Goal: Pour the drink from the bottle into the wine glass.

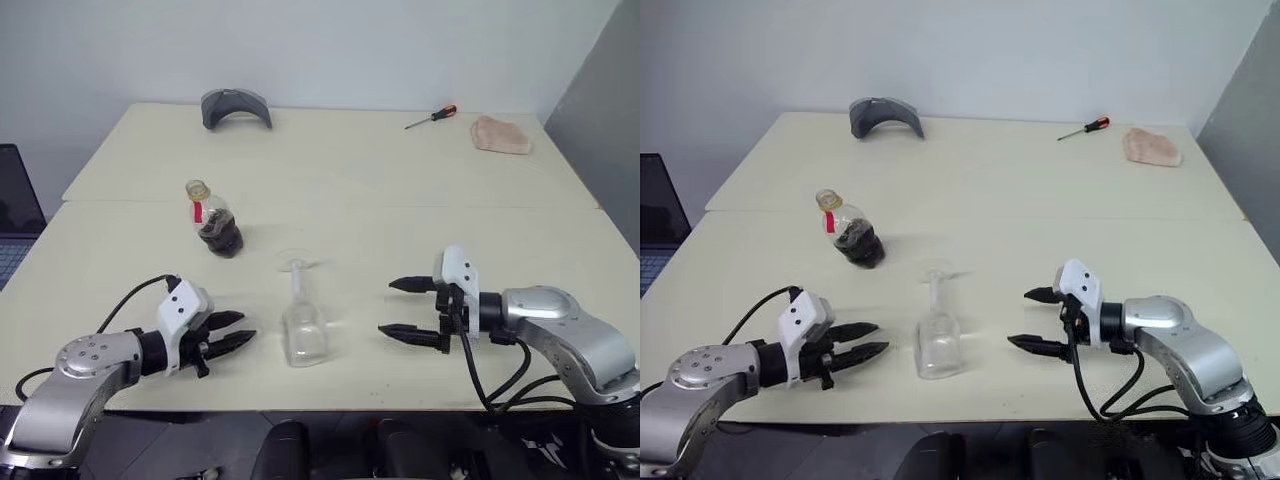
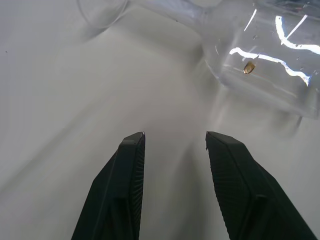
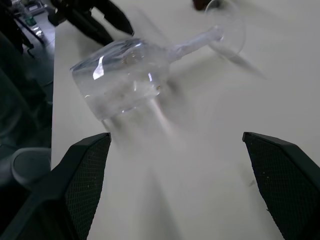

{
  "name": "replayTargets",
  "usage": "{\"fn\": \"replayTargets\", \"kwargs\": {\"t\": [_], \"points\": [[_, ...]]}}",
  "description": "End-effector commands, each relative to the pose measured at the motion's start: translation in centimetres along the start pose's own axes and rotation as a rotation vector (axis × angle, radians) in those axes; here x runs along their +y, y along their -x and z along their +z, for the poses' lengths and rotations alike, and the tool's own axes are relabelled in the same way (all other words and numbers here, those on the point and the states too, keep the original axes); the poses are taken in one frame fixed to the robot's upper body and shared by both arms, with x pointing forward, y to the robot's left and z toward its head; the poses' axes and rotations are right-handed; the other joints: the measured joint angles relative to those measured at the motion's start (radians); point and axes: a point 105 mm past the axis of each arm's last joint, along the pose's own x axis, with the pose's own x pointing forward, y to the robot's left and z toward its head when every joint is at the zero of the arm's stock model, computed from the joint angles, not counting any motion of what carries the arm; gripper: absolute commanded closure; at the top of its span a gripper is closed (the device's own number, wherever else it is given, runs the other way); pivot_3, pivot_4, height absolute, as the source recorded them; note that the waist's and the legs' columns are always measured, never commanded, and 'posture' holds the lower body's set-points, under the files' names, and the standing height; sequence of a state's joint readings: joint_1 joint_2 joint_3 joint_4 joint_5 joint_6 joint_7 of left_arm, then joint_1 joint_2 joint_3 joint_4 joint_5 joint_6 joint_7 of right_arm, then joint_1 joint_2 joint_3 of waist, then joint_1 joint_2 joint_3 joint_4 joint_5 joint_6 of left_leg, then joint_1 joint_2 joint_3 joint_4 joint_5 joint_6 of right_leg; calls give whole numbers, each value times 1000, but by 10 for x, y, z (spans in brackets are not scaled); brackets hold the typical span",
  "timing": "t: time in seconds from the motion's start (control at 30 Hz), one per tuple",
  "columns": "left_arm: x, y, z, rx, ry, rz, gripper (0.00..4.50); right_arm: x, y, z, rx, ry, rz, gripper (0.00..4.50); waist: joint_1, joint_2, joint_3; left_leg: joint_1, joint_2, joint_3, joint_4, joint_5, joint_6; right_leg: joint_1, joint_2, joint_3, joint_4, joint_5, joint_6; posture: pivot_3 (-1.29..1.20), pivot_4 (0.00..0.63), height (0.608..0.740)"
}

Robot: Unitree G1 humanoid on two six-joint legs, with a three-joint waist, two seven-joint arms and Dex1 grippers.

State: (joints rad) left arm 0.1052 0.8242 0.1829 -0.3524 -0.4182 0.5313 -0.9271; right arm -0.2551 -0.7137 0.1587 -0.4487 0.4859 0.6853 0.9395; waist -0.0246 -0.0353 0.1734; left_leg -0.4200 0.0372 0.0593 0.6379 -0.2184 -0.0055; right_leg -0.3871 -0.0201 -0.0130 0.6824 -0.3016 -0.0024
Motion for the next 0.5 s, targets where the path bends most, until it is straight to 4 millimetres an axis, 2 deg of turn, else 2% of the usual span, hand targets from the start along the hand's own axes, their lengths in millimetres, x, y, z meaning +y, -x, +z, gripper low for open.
{"fn": "replayTargets", "kwargs": {"t": [0.03,0.23,0.5], "points": [[-3,-3,6,-27,-24,-9,2479,2,2,4,14,77,9,0,0,0,0,0,0,0,0,0,0,0,0,0,0,0,0,0,150,740],[7,-2,8,-59,-22,50,2479,3,3,7,-5,88,27,0,0,0,0,0,0,0,1,0,0,0,0,0,0,0,0,0,150,740],[14,2,9,-86,-1,107,2479,21,11,9,38,144,145,0,0,0,0,0,0,0,2,0,0,1,0,0,0,0,1,0,150,740]]}}
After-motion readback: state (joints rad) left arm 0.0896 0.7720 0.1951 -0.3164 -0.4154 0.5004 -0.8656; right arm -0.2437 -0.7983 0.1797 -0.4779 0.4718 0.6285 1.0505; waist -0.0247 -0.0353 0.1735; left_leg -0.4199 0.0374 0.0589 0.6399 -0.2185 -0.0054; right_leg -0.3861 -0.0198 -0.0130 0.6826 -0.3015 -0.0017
